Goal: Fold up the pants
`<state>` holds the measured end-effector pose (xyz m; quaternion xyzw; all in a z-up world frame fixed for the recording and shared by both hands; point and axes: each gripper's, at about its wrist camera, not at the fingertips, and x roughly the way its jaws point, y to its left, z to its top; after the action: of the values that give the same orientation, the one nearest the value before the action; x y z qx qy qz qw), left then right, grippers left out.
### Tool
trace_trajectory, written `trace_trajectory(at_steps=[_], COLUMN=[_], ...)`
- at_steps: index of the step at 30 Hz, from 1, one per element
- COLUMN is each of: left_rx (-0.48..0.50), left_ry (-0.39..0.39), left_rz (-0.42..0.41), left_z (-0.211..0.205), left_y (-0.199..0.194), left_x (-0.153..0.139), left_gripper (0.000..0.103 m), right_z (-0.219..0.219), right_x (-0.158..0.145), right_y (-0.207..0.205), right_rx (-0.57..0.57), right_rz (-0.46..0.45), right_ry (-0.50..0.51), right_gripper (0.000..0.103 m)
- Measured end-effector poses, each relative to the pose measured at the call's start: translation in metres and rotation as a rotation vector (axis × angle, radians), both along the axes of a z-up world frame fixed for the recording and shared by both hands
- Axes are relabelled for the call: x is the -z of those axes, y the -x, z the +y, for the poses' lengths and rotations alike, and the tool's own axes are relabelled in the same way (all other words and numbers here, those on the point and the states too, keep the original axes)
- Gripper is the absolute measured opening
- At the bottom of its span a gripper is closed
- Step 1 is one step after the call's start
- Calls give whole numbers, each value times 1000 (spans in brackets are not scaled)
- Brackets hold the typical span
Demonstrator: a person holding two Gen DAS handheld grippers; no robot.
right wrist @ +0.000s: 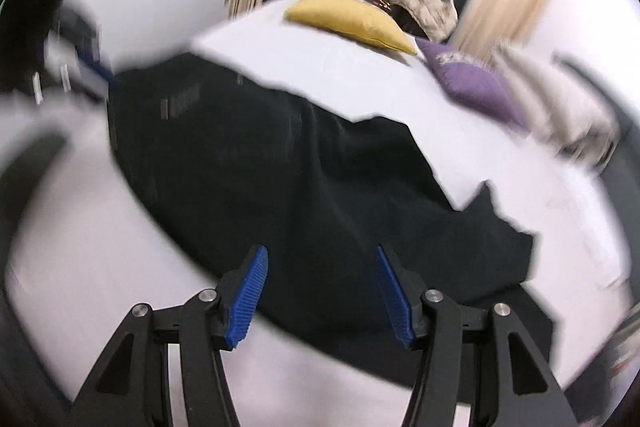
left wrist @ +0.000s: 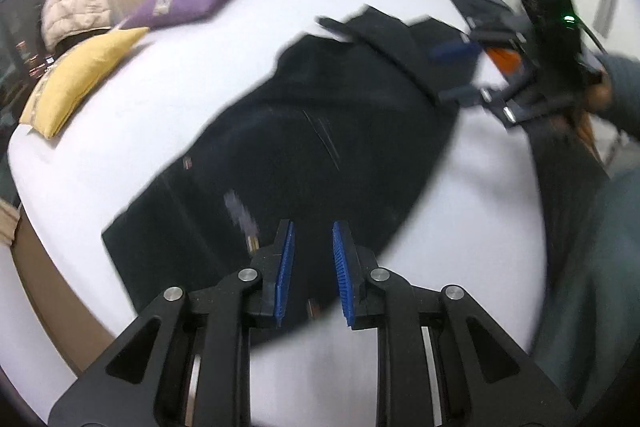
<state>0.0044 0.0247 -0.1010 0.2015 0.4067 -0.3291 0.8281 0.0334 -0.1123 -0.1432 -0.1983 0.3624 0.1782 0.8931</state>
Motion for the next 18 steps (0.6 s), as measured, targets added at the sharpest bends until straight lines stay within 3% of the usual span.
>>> trace_trajectory(at_steps=[3,6,10,14,16,18], left_rx=[-103,-171,-201,-182,-187,-210], left_ry=[59,-14,-10,79,64,18], left_rz=[55,125,84,27,59,93], left_z=[-21,-34,-38,-48,-60,-68], left_y=[-35,-50,-40,-33,-42,-50], left_x=[30,74,69,36,48,69], left_gripper=[19,19,19,19,19,19], right_z=[-2,-24,-51,-65,-61,-60], right_x=[21,65,56,21,20,25], right_y=[-27,-47,-28,-22,-34,-47], right_rx=[39,154,169,176,163,188], right_rz=[87,264,254,170,173,202], right_ry=[-83,-67,-104,-209,-210,-147], right_gripper=[58,54,54,56,63,62])
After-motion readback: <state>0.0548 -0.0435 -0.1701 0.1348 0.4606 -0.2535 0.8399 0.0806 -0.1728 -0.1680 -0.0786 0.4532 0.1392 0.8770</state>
